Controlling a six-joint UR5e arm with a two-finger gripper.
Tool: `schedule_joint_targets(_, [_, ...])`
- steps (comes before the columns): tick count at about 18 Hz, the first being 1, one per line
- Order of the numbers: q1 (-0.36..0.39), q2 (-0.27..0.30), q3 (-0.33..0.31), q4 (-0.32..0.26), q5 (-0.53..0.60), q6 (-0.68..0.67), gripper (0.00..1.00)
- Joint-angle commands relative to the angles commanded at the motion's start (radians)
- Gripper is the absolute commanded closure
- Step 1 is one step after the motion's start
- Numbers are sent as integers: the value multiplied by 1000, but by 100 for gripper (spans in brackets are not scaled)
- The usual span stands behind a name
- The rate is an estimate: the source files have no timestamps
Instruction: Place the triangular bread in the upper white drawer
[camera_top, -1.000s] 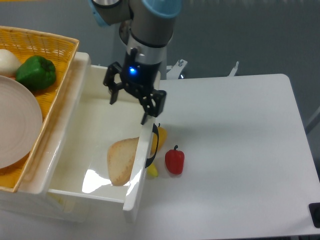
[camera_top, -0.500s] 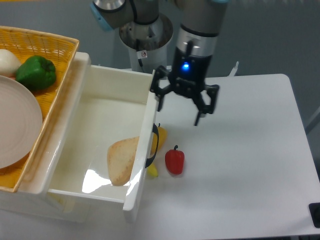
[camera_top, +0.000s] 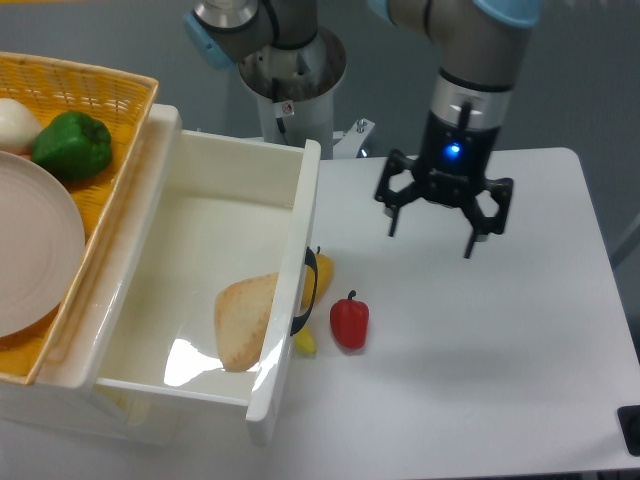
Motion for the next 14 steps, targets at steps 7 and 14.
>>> schedule_joint_targets(7, [84, -83, 1, 5, 71, 292, 0])
schedule_joint_targets(14, [111, -152, 18, 5, 190, 465, 0])
